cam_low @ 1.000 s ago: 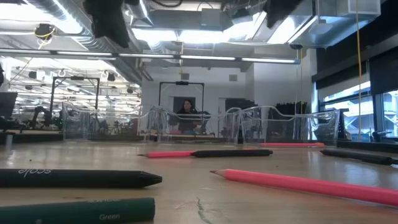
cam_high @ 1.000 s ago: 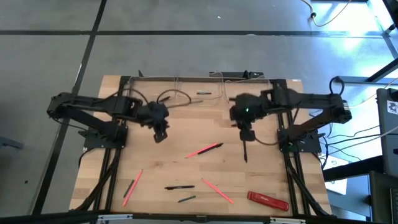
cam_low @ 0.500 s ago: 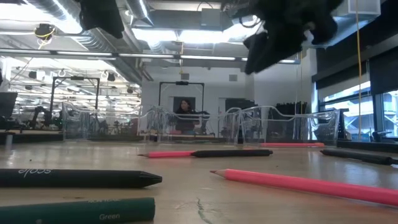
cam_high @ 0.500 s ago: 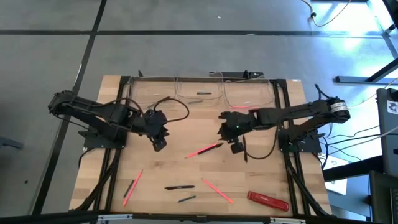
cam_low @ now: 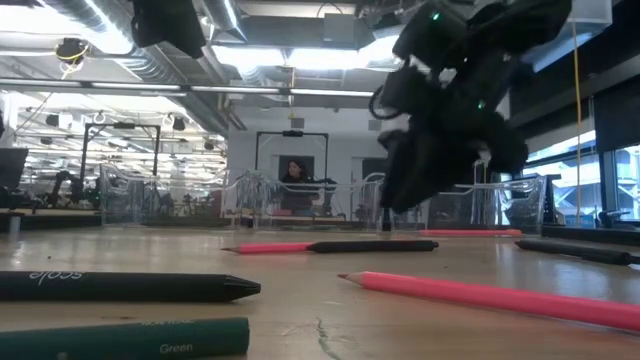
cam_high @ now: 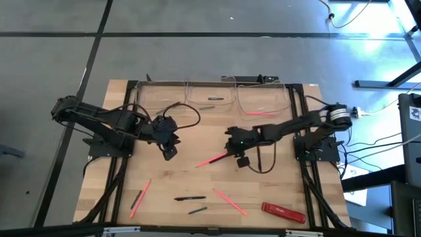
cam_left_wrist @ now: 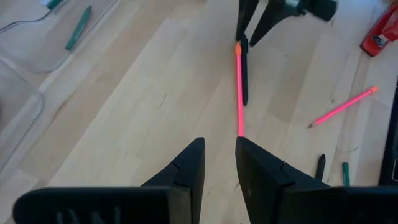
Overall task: Sort crayons/erasers/pens/pencils in bins
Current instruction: Put the pink pencil into the right transparent bin
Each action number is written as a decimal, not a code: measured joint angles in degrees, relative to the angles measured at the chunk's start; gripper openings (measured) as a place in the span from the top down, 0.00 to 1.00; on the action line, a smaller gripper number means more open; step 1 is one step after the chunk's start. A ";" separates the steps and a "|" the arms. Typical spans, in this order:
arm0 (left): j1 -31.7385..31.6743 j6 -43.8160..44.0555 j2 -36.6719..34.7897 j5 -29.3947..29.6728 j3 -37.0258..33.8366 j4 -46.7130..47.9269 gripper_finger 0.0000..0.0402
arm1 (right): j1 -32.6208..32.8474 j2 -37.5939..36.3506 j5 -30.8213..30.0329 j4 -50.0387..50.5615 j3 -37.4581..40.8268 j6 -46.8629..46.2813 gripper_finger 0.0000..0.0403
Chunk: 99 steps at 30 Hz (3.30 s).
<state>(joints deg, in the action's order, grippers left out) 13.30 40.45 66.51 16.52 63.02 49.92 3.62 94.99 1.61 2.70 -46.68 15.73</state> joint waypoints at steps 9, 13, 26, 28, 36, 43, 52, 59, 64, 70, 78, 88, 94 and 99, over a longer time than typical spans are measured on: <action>0.00 -0.07 -0.01 -0.01 0.00 -0.06 0.79 | 0.00 5.94 0.04 -0.05 -2.27 1.30 0.70; 0.00 -0.07 0.01 -0.01 0.00 0.12 0.79 | -0.11 6.35 -0.02 1.63 -2.23 1.36 0.70; 0.00 -0.09 0.01 0.38 0.00 0.14 0.79 | -1.48 6.24 0.20 4.81 -2.36 1.27 0.71; 0.00 -0.09 -0.01 0.42 0.00 0.16 0.79 | -1.56 6.24 0.59 4.92 -2.36 1.09 0.73; 0.00 -0.11 0.01 0.46 0.00 0.16 0.79 | -1.60 6.26 1.79 5.04 -2.29 -0.44 0.87; 0.00 -0.11 0.01 0.54 0.00 0.16 0.79 | -1.60 6.26 1.79 4.98 -2.27 -3.45 0.93; 0.00 -0.11 0.00 0.55 0.00 0.16 0.79 | -1.79 5.78 3.14 4.30 -2.12 -6.79 0.93; 0.00 -0.11 0.01 0.56 0.00 0.15 0.79 | -1.86 0.58 3.85 4.72 -2.16 -12.13 0.93; 0.00 -0.11 0.01 0.56 0.00 0.14 0.79 | -2.66 -6.79 3.84 7.12 -2.18 -15.40 0.94; 0.00 -0.13 0.01 0.58 0.00 -0.43 0.79 | -5.88 -19.08 -2.38 17.24 -2.20 -17.18 0.94; -0.04 -0.55 -0.01 1.42 0.00 -1.06 0.79 | -12.53 -31.97 -13.00 41.79 -9.31 -16.94 0.94; -0.04 -0.59 0.01 2.56 0.00 -1.15 0.79 | -23.08 -33.15 -22.10 70.02 -22.09 -15.26 0.94; -0.04 -0.73 0.01 4.40 0.00 -1.15 0.79 | -28.89 -33.06 -21.61 69.93 -16.41 -13.28 0.94; -0.04 -4.36 0.01 7.76 -0.02 -3.17 0.79 | -32.37 -31.40 -21.42 63.42 -10.41 -8.94 0.94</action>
<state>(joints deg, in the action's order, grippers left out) 13.26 36.09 66.52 24.28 63.01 46.75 -28.75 63.59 -19.82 66.12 -57.09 6.79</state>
